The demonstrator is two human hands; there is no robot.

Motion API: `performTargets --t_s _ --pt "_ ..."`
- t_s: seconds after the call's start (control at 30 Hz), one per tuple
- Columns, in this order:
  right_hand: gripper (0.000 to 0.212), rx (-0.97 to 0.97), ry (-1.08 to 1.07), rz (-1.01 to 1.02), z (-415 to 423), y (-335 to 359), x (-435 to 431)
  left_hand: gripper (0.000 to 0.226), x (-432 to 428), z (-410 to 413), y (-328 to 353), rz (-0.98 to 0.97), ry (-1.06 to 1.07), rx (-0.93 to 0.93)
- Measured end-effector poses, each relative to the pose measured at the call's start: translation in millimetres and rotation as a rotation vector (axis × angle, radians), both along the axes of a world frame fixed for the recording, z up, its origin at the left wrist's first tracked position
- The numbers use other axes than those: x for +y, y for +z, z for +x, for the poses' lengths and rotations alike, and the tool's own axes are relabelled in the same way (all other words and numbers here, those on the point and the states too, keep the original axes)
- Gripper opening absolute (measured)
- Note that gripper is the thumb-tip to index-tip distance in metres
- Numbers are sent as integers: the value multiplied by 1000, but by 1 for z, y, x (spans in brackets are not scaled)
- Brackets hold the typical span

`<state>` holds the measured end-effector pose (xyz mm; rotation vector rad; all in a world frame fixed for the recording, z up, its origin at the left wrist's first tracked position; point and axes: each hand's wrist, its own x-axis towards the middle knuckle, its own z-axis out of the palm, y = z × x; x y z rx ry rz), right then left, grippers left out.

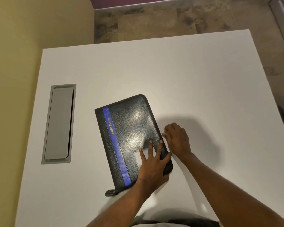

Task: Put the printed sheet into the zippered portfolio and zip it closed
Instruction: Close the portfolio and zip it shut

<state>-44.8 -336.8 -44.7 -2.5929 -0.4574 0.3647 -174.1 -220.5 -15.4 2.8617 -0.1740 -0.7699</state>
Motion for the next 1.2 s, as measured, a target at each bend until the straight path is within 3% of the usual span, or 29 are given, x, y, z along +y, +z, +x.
performTargets --t_s 0.6,0.7,0.8,0.97,1.2 --pt "8 -32 -89 -16 96 -1 44 76 15 -28 -14 -81 -213 56" --pt "9 -15 -68 -14 103 -1 46 69 31 -13 -16 -114 -102 -90" --pt "12 -3 -68 -7 103 -3 44 67 68 40 -18 -70 150 -205" --pt "14 56 -111 75 102 -3 44 74 141 129 -29 40 516 -181" --pt "16 40 -130 123 101 -7 40 61 168 164 -41 -12 613 -114"
